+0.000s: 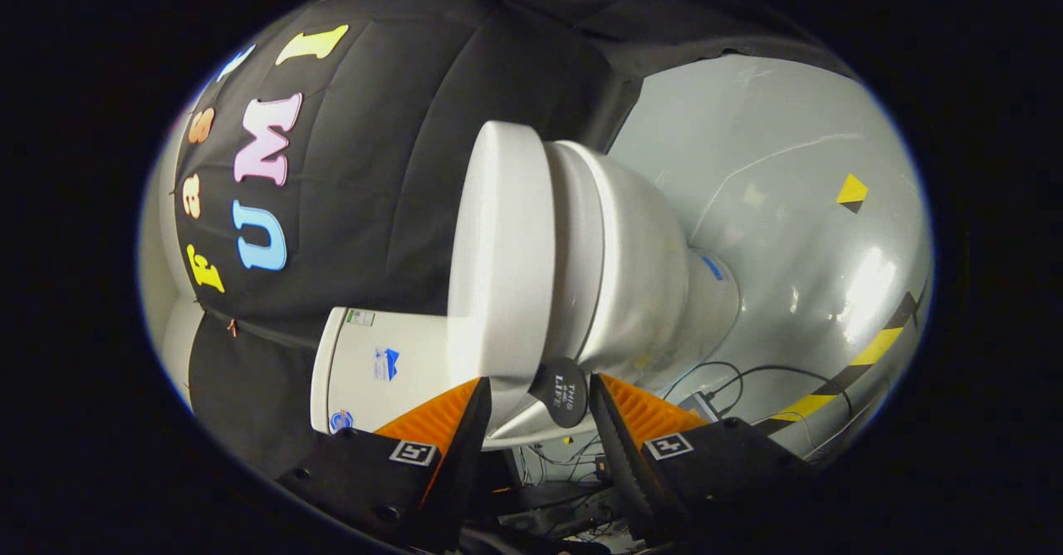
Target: Open the toilet lid.
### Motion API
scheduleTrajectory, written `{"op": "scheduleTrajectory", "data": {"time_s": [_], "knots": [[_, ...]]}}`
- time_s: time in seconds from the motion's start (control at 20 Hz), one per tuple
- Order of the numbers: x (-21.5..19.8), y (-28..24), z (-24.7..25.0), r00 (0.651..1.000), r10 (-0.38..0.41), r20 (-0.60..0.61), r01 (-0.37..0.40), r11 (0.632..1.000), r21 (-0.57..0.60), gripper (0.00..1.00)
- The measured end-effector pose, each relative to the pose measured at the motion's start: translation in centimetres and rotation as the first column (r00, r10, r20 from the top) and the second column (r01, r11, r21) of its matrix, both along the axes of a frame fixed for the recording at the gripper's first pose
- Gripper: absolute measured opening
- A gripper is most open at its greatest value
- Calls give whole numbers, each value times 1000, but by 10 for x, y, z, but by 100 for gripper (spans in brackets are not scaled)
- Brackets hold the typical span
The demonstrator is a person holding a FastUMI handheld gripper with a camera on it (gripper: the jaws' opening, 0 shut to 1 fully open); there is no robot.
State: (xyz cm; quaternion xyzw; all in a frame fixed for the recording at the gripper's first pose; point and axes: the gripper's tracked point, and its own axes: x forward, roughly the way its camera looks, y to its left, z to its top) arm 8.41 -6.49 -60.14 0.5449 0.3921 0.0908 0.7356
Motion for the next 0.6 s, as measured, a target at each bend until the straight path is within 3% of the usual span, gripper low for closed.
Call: {"op": "scheduleTrajectory", "data": {"time_s": [0.1, 0.2, 0.3, 0.35, 0.45, 0.6], "knots": [[6, -10, -21, 999, -26, -35, 23, 997, -77, 51], [6, -24, -16, 995, -76, -67, 75, 997, -15, 27], [22, -16, -18, 993, -102, -65, 102, 995, 7, 18], [9, -17, -7, 995, -78, -62, 76, 997, -28, 7], [4, -18, -2, 996, -56, -67, 48, 991, -122, 7], [11, -22, 14, 994, -89, -69, 73, 978, -198, 7]]}}
